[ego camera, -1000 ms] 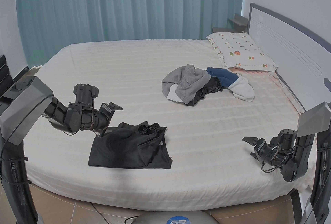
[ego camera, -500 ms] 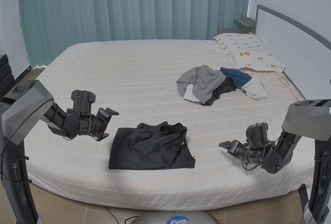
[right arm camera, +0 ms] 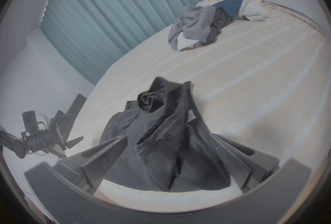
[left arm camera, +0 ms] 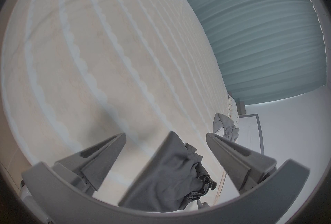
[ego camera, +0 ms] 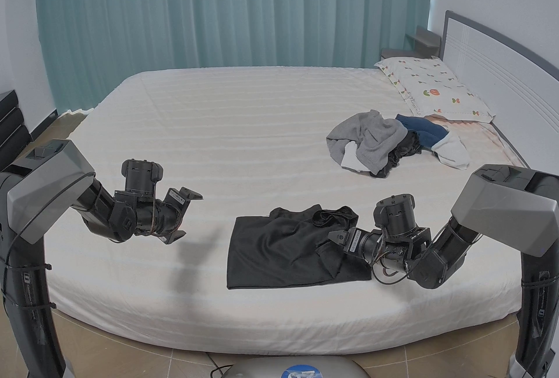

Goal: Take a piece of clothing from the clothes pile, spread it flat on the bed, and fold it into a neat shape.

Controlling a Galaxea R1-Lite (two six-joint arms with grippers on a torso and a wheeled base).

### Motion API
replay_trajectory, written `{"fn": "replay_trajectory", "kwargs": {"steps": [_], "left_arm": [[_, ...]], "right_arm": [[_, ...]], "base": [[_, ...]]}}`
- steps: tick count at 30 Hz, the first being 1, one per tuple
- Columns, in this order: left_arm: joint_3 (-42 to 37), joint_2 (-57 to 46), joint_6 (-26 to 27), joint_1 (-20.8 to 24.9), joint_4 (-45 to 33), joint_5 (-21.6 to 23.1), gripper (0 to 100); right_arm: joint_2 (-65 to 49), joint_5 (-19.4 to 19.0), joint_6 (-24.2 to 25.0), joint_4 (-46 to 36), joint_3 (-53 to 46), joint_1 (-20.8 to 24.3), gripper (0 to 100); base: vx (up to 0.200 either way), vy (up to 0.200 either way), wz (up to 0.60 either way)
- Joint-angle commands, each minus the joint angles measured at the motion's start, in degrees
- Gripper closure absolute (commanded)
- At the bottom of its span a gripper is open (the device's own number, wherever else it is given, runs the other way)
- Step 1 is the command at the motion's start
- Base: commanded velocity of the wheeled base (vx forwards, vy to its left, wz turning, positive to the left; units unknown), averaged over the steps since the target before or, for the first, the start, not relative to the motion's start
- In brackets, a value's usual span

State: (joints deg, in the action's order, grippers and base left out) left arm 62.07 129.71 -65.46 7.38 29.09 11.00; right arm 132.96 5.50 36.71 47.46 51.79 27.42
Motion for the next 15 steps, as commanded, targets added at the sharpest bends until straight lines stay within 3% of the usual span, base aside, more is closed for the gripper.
{"fn": "replay_trajectory", "kwargs": {"steps": [1,5,15], "left_arm": [[-0.02,0.28,0.16,0.01,-0.08,-0.01,0],[0.06,0.28,-0.02,0.01,-0.08,0.08,0],[-0.02,0.11,-0.28,0.01,-0.08,0.08,0]], "right_arm": [[0.89,2.5,-0.76,-2.46,2.0,0.62,0],[2.56,6.46,-2.69,-5.62,5.43,1.94,0],[4.23,9.71,-4.89,-13.62,10.09,2.03,0]], "base": [[0.0,0.0,0.0],[0.0,0.0,0.0],[0.0,0.0,0.0]]}}
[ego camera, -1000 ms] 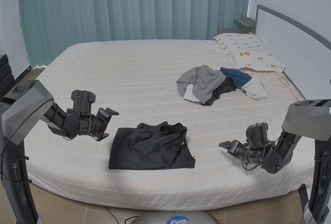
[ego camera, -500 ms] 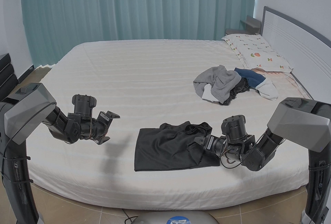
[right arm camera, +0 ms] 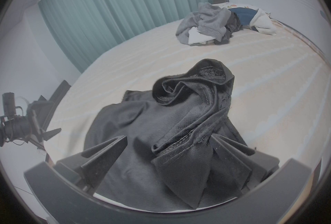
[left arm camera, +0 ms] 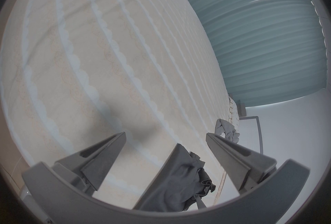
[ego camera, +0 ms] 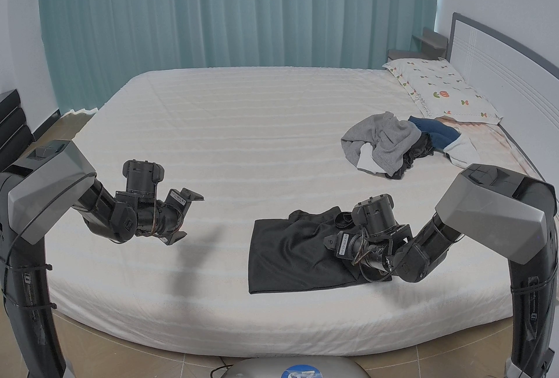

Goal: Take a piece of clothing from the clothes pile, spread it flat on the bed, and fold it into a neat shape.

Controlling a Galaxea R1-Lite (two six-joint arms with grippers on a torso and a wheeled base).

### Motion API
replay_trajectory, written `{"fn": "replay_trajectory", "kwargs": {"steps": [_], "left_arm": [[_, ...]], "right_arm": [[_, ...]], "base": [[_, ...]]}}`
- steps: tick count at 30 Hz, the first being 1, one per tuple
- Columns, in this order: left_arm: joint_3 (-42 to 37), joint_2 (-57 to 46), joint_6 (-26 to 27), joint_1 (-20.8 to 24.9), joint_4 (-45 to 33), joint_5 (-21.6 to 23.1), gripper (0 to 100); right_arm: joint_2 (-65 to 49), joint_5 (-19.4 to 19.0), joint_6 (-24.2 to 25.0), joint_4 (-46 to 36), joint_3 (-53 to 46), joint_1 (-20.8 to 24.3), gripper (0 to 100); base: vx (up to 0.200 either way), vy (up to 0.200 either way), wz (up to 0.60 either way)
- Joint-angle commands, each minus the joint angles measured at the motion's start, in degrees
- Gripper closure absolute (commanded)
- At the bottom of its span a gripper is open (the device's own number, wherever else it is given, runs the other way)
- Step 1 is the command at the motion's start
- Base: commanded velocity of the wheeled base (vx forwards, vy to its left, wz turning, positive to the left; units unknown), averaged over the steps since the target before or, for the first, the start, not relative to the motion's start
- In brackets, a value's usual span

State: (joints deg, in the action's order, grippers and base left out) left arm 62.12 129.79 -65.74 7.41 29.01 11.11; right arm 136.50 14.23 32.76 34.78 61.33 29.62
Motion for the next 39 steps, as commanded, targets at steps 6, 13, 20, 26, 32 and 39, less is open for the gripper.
{"fn": "replay_trajectory", "kwargs": {"steps": [6,13,20,26,32,39], "left_arm": [[-0.07,0.11,0.0,-0.03,-0.01,-0.03,0],[-0.07,0.11,0.09,-0.03,-0.01,-0.03,0],[-0.07,0.11,0.18,-0.03,-0.01,-0.03,0],[-0.07,0.11,0.27,-0.03,-0.01,-0.03,0],[-0.07,0.2,0.44,-0.03,-0.01,-0.03,0],[-0.07,0.2,0.53,-0.03,-0.01,-0.03,0]], "right_arm": [[0.0,2.3,-2.87,-0.41,-4.11,-2.82,0],[-5.1,1.07,-2.43,1.78,-11.58,-6.33,0],[-6.86,-4.82,-1.82,11.27,-17.47,-8.0,0],[-6.16,-6.23,-3.84,14.18,-22.4,-9.94,0],[-6.07,-6.49,-8.06,14.61,-26.17,-15.03,0],[-7.91,-6.67,-8.06,14.88,-28.55,-16.62,0]], "base": [[0.0,0.0,0.0],[0.0,0.0,0.0],[0.0,0.0,0.0],[0.0,0.0,0.0],[0.0,0.0,0.0],[0.0,0.0,0.0]]}}
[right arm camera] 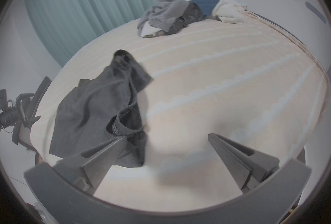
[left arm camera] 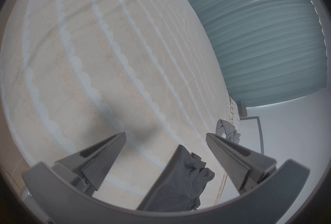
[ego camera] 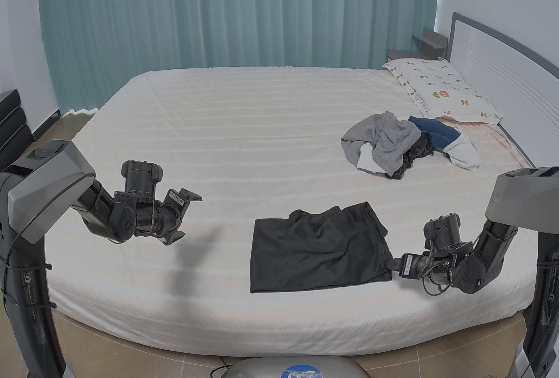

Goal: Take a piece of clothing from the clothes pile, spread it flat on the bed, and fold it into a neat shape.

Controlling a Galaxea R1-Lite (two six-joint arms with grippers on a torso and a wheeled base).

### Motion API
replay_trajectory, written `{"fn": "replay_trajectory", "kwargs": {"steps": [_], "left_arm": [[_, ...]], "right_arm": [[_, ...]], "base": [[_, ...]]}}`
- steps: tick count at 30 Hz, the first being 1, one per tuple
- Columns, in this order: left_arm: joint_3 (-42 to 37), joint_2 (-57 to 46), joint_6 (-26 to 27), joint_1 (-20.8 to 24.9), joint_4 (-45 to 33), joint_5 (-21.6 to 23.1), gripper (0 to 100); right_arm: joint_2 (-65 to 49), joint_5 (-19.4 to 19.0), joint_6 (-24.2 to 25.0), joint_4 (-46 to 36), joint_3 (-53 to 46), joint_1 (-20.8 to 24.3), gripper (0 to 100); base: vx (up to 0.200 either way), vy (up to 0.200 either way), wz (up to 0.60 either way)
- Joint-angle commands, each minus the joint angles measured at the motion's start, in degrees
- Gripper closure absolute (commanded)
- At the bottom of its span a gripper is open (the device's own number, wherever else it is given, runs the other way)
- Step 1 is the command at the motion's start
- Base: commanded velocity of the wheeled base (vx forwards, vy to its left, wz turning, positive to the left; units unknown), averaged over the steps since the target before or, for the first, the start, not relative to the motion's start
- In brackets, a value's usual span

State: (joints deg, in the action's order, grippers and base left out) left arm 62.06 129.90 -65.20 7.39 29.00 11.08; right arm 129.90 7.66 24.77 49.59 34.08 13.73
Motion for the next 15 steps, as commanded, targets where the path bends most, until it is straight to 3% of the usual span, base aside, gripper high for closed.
{"fn": "replay_trajectory", "kwargs": {"steps": [1,5,7,11,15], "left_arm": [[-0.01,0.09,-0.02,0.0,0.0,-0.01,0],[-0.19,0.18,0.16,0.08,0.0,-0.09,0],[-0.19,0.18,0.07,0.17,0.0,-0.09,0],[-0.01,0.0,-0.55,0.08,0.0,-0.18,0],[-0.1,0.0,-0.37,0.08,0.0,-0.18,0]], "right_arm": [[-2.9,-1.15,0.19,0.59,-2.18,-0.72,0],[-6.15,-3.61,0.89,2.53,-1.65,-0.81,0],[-7.73,-6.69,3.44,3.41,0.46,-1.16,0],[-6.5,-8.27,6.78,2.7,5.99,-1.16,0],[-3.34,-10.82,9.86,2.18,12.06,-1.16,0]], "base": [[0.0,0.0,0.0],[0.0,0.0,0.0],[0.0,0.0,0.0],[0.0,0.0,0.0],[0.2,0.0,0.0]]}}
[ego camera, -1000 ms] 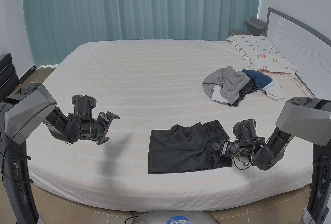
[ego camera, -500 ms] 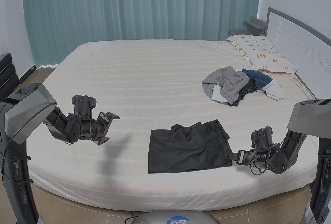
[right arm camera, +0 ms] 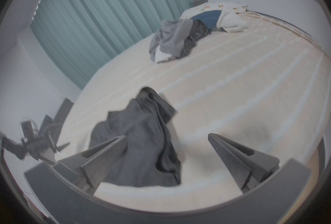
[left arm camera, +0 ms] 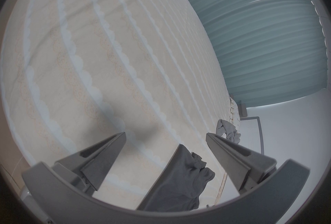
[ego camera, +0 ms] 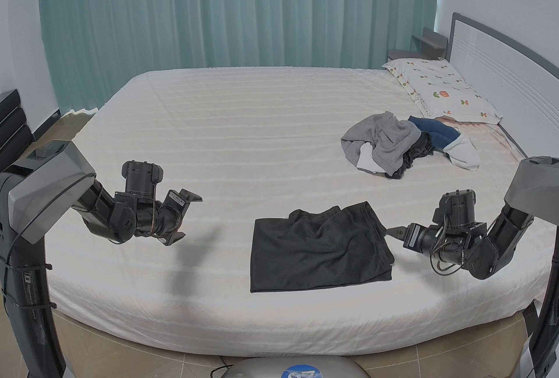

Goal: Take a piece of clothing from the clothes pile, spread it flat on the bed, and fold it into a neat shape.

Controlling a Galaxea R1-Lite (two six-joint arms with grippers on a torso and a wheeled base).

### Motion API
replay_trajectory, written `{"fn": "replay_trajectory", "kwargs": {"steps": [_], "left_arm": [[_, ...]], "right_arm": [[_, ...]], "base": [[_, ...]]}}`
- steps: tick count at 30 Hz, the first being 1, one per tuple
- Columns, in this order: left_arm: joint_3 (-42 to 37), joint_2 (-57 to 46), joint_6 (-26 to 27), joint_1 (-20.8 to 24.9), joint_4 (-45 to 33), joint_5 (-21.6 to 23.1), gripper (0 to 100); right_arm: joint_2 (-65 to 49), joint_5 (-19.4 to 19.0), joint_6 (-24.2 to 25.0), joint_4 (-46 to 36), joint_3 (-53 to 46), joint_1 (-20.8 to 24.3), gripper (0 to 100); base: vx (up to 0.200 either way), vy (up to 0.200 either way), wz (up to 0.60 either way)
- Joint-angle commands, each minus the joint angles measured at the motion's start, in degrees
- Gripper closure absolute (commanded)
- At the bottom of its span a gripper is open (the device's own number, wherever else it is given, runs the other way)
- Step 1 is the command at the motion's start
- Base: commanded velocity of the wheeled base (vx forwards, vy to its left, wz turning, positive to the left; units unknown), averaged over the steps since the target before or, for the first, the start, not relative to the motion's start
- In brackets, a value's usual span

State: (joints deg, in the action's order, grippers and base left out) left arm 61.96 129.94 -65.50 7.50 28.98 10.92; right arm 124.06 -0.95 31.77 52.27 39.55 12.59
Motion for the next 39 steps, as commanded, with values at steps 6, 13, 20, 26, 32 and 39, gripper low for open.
{"fn": "replay_trajectory", "kwargs": {"steps": [6,13,20,26,32,39], "left_arm": [[-0.27,0.14,0.46,0.06,0.03,-0.11,0],[-0.27,0.14,0.46,0.06,0.03,-0.11,0],[-0.27,0.23,0.46,0.06,0.11,-0.11,0],[-0.27,0.23,0.46,0.06,0.2,-0.11,0],[-0.27,0.23,0.46,0.06,0.2,-0.2,0],[-0.18,0.31,0.46,0.06,0.2,-0.2,0]], "right_arm": [[9.27,-4.41,4.27,-6.22,17.06,1.82,0],[11.9,-4.67,10.16,-13.34,26.55,3.4,0],[11.55,-5.47,11.3,-13.51,25.14,3.75,0],[13.49,-5.55,11.3,-13.6,26.81,3.93,0],[17.09,-5.38,11.65,-13.87,30.85,3.84,0],[19.29,-4.5,12.09,-18.0,35.86,3.32,100]], "base": [[0.067,0.0,0.0],[0.0,0.0,0.0],[0.0,0.0,0.0],[0.0,0.0,0.0],[0.0,0.0,0.0],[0.0,0.0,0.0]]}}
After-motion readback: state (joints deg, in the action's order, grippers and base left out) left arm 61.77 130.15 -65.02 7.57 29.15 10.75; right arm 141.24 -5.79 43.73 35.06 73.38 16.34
